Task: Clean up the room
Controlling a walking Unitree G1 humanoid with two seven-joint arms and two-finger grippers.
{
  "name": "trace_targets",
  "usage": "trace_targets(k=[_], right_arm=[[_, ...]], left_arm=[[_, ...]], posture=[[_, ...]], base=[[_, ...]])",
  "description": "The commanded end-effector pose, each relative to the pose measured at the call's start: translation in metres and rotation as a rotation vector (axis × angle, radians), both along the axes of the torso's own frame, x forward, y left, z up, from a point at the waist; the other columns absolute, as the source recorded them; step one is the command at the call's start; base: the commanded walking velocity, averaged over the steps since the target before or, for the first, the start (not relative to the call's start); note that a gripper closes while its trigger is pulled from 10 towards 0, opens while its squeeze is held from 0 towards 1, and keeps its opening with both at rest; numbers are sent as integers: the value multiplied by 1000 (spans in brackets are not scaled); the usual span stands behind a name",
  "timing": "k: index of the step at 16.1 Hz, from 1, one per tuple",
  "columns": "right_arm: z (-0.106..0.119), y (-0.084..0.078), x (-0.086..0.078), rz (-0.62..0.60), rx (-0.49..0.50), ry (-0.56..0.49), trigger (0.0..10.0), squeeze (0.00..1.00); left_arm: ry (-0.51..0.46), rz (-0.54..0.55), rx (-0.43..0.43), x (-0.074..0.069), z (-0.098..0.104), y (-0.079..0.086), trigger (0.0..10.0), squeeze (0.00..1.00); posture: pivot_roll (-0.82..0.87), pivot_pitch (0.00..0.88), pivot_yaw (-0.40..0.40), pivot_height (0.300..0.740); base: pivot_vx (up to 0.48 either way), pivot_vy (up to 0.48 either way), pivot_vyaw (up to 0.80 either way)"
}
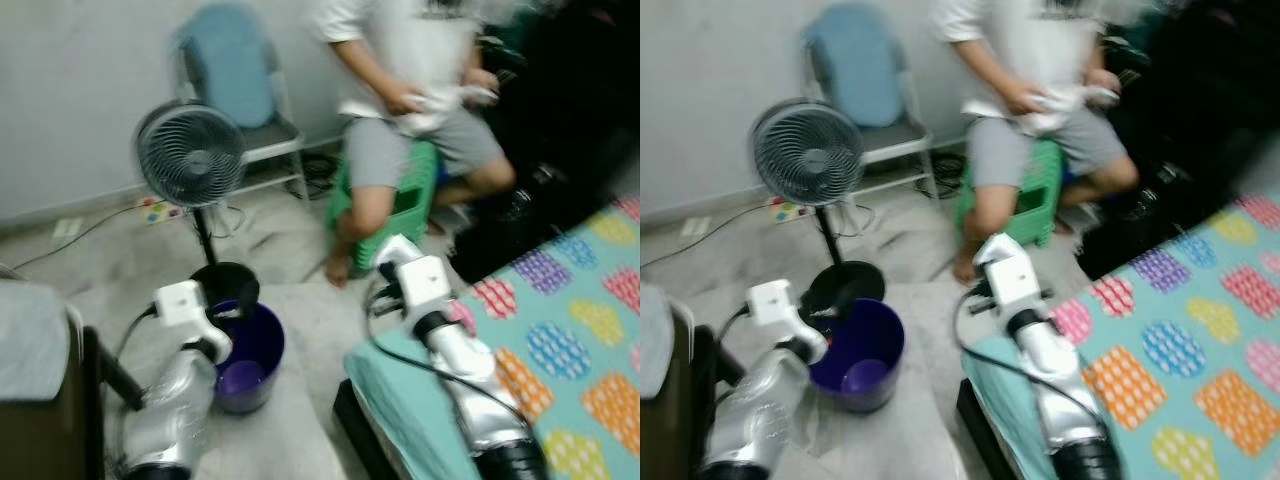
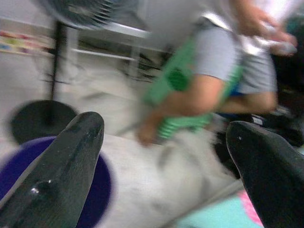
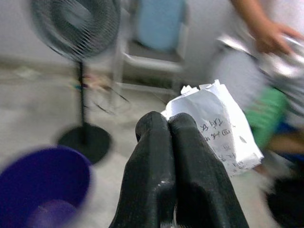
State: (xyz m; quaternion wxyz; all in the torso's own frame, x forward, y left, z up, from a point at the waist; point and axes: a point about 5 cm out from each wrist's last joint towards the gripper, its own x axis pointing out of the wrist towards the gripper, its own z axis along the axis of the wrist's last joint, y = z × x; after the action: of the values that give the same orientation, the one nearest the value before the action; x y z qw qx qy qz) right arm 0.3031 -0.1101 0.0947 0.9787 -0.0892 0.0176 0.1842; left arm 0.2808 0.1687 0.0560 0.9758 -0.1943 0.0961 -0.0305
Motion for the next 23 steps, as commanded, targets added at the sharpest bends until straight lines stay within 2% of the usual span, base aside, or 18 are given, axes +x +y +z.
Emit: trace_targets(k=[1,3,6,7,9,10,11,14,15,16,17,19,20,21,23], right_arm=[[1,-5,0,-3,-15,-8,10000,0],[0,-5,0,0,-17,-6,10000,0],[-1,-4,0,4,-17,-5,10000,0],[-1,-3,-1,3,-16,-5,10000,0],[-2,-3,-2,11,-25,-9,10000,0],[-2,-4,-2,10,-23,-10,10000,0],[-2,-5,-2,10,-23,-10,10000,0],[0,-4,-1,12,-14,-12,10000,0],[1,-3,0,15,-13,-17,10000,0],[2,-3,1,15,-16,-22,10000,0],[3,-4,1,15,-18,-22,10000,0],[2,-3,0,22,-30,-19,10000,0],[1,-3,-1,30,-57,-22,10000,0],[1,-2,-1,34,-63,-24,10000,0],[1,-2,0,32,-60,-22,10000,0]], left_arm=[[-40,4,22,4,8,-1,10000,0],[-56,25,89,6,11,5,10000,0],[-71,13,83,6,13,3,10000,0],[-92,-7,38,6,15,1,10000,0],[-150,-16,56,7,22,0,10000,0],[-209,12,44,7,28,1,10000,0],[-228,3,23,7,31,1,10000,0],[-198,-5,-112,6,29,-4,10000,0],[-189,-9,-21,5,28,-5,10000,0],[-177,-12,169,6,27,-4,10000,0],[-176,-24,237,7,27,-4,10000,0],[-128,-19,455,7,24,2,10000,0],[-138,-50,538,7,24,0,10000,0],[-176,-107,537,6,26,-9,10000,0],[-179,-138,510,3,24,-15,10000,0]], posture=[[-119,0,-37,740],[-117,0,-36,740],[-118,0,-33,740],[-119,0,-32,740],[-122,0,-33,740],[-123,0,-33,740],[-123,0,-34,740],[-117,0,-36,740],[-117,0,-36,740],[-107,0,-34,740],[-105,0,-38,740],[-106,0,-43,740],[-106,0,-44,740],[-108,0,-43,740],[-110,0,-39,740]], base=[[0,0,800],[0,0,800],[0,0,800],[0,0,800],[0,0,800],[0,0,800],[0,0,763],[0,0,0],[0,0,0],[0,0,0],[0,0,0],[0,0,0],[0,0,0],[0,0,0],[0,0,0]])
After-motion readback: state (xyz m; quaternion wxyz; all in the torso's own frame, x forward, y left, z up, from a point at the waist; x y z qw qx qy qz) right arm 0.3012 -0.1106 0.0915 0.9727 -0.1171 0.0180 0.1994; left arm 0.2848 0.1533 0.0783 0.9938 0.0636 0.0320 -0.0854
